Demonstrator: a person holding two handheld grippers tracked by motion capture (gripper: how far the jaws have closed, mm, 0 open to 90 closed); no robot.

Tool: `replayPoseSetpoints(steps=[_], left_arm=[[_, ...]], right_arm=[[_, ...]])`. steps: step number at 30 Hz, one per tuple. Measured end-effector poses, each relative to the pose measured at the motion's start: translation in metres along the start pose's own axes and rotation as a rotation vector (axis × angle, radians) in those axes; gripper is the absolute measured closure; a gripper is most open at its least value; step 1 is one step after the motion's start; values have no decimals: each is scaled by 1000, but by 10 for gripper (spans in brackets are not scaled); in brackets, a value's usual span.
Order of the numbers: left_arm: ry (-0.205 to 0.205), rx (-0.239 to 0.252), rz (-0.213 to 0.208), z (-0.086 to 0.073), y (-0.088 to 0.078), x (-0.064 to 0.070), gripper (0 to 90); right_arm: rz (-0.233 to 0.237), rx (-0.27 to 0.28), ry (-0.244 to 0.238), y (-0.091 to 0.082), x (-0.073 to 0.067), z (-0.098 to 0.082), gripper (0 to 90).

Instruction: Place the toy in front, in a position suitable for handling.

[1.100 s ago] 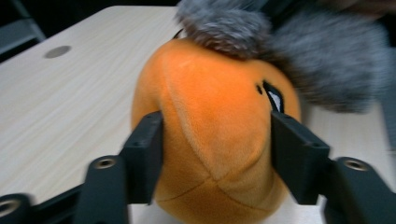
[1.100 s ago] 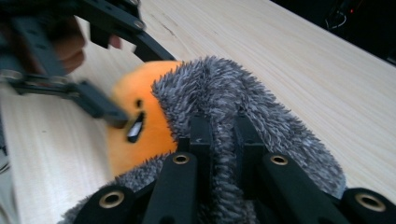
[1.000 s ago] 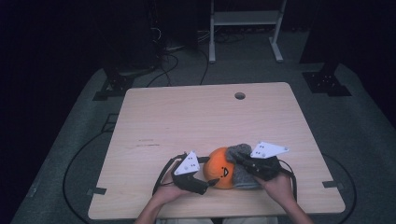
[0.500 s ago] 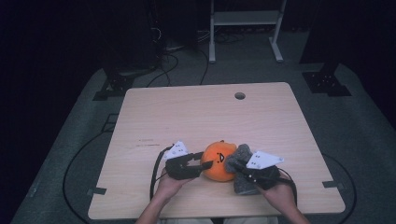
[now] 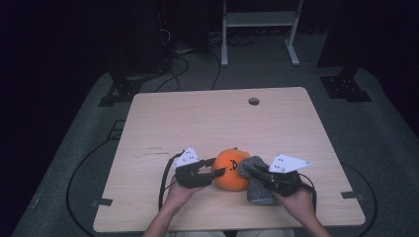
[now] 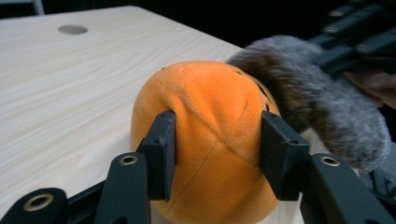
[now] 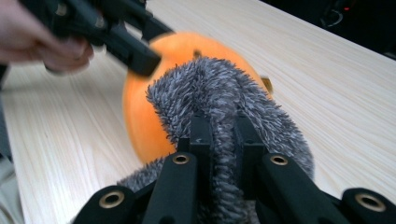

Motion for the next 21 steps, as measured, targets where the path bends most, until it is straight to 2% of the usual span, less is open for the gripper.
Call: replayPoseSetpoints(steps=[1,2,3,5,6,8,10,11,13,14,15,17,19,20,21], left_arm=[[2,5,-3,0,1,2,478],[7,2,10,0,1,2,418],[-5,-3,29,-1,2,1,339],[-44,-45,32,-5,8,1,166],[-35,-64,49,-7,11,2,161],[19,-59,86,-6,12,3,289],[42,-46,87,-3,10,5,412],[50,-45,86,-3,9,6,441],[80,-50,80,-2,8,9,449],[117,-63,83,-1,9,10,449],[145,-65,83,-1,10,12,451],[198,-73,67,-1,13,18,456],[257,-94,74,-1,14,22,459],[268,-107,73,-3,14,23,458],[276,-119,75,-5,15,23,457]], right_arm=[[2,-14,1,6,1,-1,804],[6,-34,6,13,2,-6,804],[11,-44,20,18,3,-11,805],[49,-44,86,25,7,-17,805],[62,-41,110,25,7,-17,805],[43,-42,81,25,6,-16,805],[37,-48,66,22,6,-17,805],[40,-55,74,20,9,-18,804],[-14,-70,78,12,18,-16,805],[-20,-23,76,4,17,-10,806],[-5,23,77,-4,13,-1,805],[-8,46,14,-8,2,12,805],[-9,17,-23,-2,-5,13,805],[-18,-13,-38,4,-4,8,805],[-6,-24,-30,9,-1,1,805]])
Point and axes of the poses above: each handheld gripper's, and its own axes: y roughly forward along the jaws, z roughly out of its top, x roughly to its right, the point moved 7 cm from there along y, roughly forward along the jaws, and after that the axes turned 8 degrees about -z, right-handed, at the moved point
